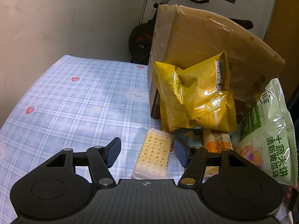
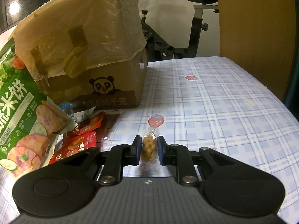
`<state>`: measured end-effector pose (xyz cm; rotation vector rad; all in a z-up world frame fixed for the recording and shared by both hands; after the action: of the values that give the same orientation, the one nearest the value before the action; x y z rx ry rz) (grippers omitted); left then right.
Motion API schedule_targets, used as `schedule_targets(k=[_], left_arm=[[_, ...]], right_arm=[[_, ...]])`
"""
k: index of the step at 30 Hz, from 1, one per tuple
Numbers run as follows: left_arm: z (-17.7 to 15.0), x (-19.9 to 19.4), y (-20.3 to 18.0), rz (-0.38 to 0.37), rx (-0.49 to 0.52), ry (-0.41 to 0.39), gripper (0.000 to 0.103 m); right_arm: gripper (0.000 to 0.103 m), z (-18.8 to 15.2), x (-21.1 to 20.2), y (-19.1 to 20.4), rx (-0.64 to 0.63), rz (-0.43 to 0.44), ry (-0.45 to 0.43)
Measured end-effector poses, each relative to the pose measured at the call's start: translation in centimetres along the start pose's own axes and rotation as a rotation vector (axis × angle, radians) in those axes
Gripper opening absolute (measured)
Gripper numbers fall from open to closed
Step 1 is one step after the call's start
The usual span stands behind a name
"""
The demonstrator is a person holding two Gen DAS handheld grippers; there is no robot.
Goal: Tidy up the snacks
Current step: 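Grasp the white cracker pack with left tool while right tool holds clear packet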
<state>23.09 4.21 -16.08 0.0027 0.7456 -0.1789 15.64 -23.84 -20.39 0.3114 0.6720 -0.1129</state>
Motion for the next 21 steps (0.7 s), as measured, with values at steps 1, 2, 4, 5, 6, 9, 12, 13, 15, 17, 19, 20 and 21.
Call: schedule_targets(k=[1, 2, 4, 5, 6, 9, 12, 13, 15, 17, 19, 20, 21], left_arm=[[-0.1, 0.1, 0.0, 0.002, 0.006, -0.005, 0.065], [-0.3, 0.2, 0.1, 0.007, 0.013, -0.008, 0.066], [-0.6, 0.7, 0.2, 0.008, 0.017, -0.006, 0.066], [-0.8, 1.0, 0.2, -0.002, 0.013, -0.007, 0.066], [-0.9, 1.2, 0.2, -0.015, 0.01, -0.008, 0.067], [-1.1, 1.9, -0.1, -0.043, 0.012, -0.01, 0.072], [-1.4, 2.5, -0.7, -0.063, 0.046, 0.002, 0.074], [-1.5, 2.8, -0.9, -0.065, 0.064, 0.009, 0.074], [-1.8, 3.4, -1.3, -0.064, 0.094, 0.023, 0.074], [-2.0, 3.9, -1.7, -0.063, 0.117, 0.034, 0.074], [-2.2, 4.5, -1.8, -0.056, 0.132, 0.045, 0.074], [-2.3, 4.8, -1.9, -0.052, 0.136, 0.049, 0.074], [-2.4, 5.0, -1.8, -0.049, 0.137, 0.053, 0.074]], right_arm=[[0.02, 0.0, 0.0, 0.0, -0.001, 0.003, 0.001], [0.02, 0.1, 0.0, -0.1, -0.001, 0.005, 0.003], [0.02, 0.1, 0.1, -0.1, -0.003, 0.006, 0.005], [0.02, 0.0, 0.1, 0.0, -0.002, 0.006, 0.006], [0.02, 0.0, 0.1, 0.0, -0.003, 0.006, 0.006], [0.02, 0.0, 0.1, 0.0, -0.003, 0.005, 0.006], [0.02, 0.0, 0.1, 0.0, -0.002, 0.005, 0.005], [0.02, 0.0, 0.1, 0.0, -0.002, 0.005, 0.006], [0.02, 0.0, 0.1, 0.0, -0.002, 0.005, 0.006], [0.02, 0.0, 0.2, 0.0, 0.0, 0.005, 0.006], [0.02, 0.0, 0.1, 0.0, -0.001, 0.005, 0.006], [0.02, 0.0, 0.1, 0.0, -0.001, 0.005, 0.006], [0.02, 0.0, 0.1, 0.0, -0.001, 0.005, 0.006]])
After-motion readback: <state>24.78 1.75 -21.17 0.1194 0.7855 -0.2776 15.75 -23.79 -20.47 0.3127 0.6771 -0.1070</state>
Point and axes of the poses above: each gripper's, at about its wrist camera, not at the fingertips, and x roughly the way its jaws point, y to its left, z to its top, the point moved 6 cm from there along x, roughly the way its jaws point, and after that the axes turned 5 degrees about x, right-handed, at the moved point
